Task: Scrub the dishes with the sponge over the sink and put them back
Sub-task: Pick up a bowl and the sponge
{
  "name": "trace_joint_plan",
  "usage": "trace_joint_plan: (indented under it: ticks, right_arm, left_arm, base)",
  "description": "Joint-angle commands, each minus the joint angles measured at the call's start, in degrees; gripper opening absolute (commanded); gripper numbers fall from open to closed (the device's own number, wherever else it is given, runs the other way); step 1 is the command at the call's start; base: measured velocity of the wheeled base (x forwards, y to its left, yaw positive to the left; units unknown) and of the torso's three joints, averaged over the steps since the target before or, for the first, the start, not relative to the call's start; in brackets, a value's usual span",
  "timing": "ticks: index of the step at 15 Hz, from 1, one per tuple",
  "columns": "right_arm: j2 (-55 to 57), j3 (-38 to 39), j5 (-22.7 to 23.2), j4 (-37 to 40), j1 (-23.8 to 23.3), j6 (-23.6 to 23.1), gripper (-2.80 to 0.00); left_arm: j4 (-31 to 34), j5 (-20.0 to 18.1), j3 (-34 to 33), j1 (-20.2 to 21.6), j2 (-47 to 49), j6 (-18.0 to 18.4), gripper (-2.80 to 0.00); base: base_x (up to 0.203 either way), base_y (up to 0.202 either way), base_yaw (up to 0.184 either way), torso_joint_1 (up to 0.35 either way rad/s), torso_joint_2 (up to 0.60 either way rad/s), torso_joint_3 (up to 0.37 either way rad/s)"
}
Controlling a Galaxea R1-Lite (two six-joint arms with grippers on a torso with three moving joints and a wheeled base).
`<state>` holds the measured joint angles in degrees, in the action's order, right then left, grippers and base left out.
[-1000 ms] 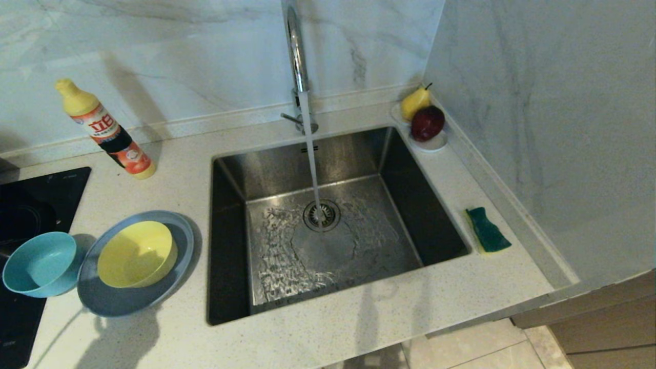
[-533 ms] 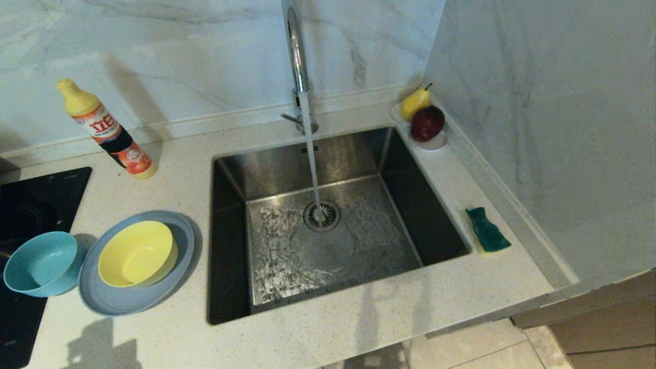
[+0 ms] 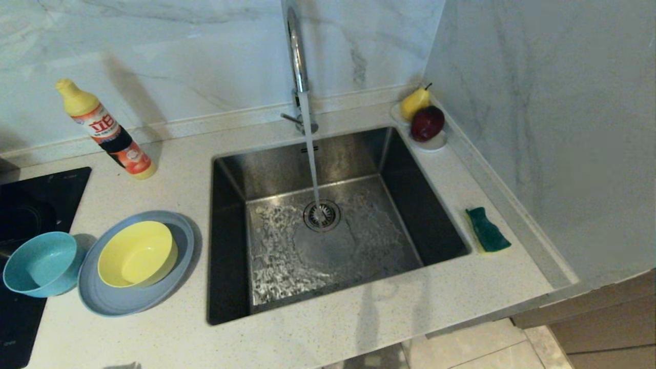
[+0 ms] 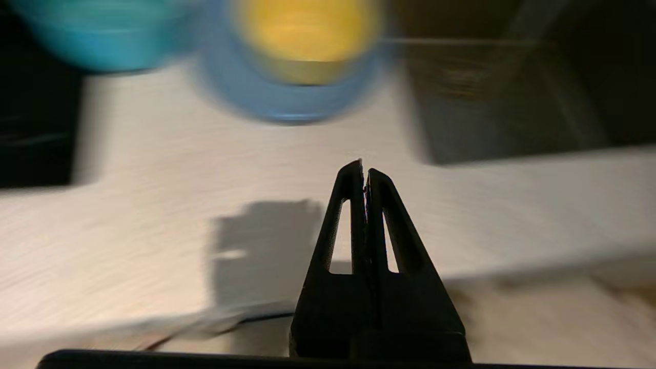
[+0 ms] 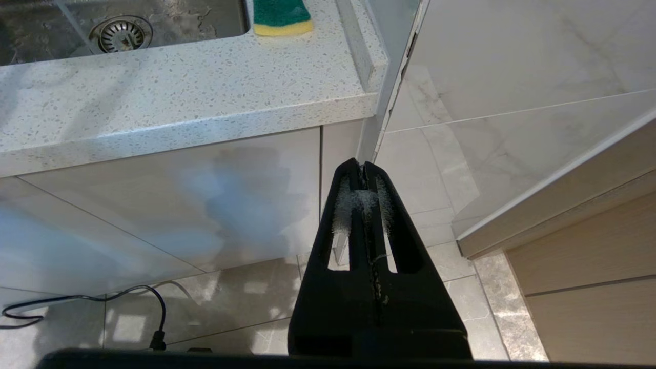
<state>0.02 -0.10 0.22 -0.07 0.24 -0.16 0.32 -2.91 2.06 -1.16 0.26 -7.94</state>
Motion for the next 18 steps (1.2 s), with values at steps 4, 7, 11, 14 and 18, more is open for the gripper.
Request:
trace_joint_plan:
  ticks: [4,7,11,14,18]
  right_arm:
    - [-0.1,0.0,0.0,0.0,0.0,0.0,-2.80]
    - [0.0,0.0,0.0,0.0,0.0,0.0,-2.80]
    - [-0.1,0.0,0.0,0.0,0.0,0.0,-2.80]
    - [0.1,0.0,0.0,0.0,0.0,0.0,-2.80]
    - [-0.1,0.0,0.0,0.0,0.0,0.0,-2.80]
  left_arm:
    - [-1.7,-2.3,-1.3,0.0,-0.2,4.4,-2.80]
    - [-0.9,-3.7,-1.0,0.0,-0.2,-1.0,-2.80]
    - [-1.2,1.3,-1.3,0.0,-0.3,2.2,-2.80]
    - [-1.4,1.8,-2.2,0.0,-0.2,12.8,-2.80]
    - [-4.2,2.0,-3.9,0.1,-0.3,13.0,-2.80]
  base:
    - [0.000,0.000,0.000,0.000,0.00,0.000]
    - [0.000,0.000,0.000,0.000,0.00,0.000]
    - [0.000,0.000,0.000,0.000,0.00,0.000]
    - [0.000,0.000,0.000,0.000,0.00,0.000]
    - [0.000,0.000,0.000,0.000,0.00,0.000]
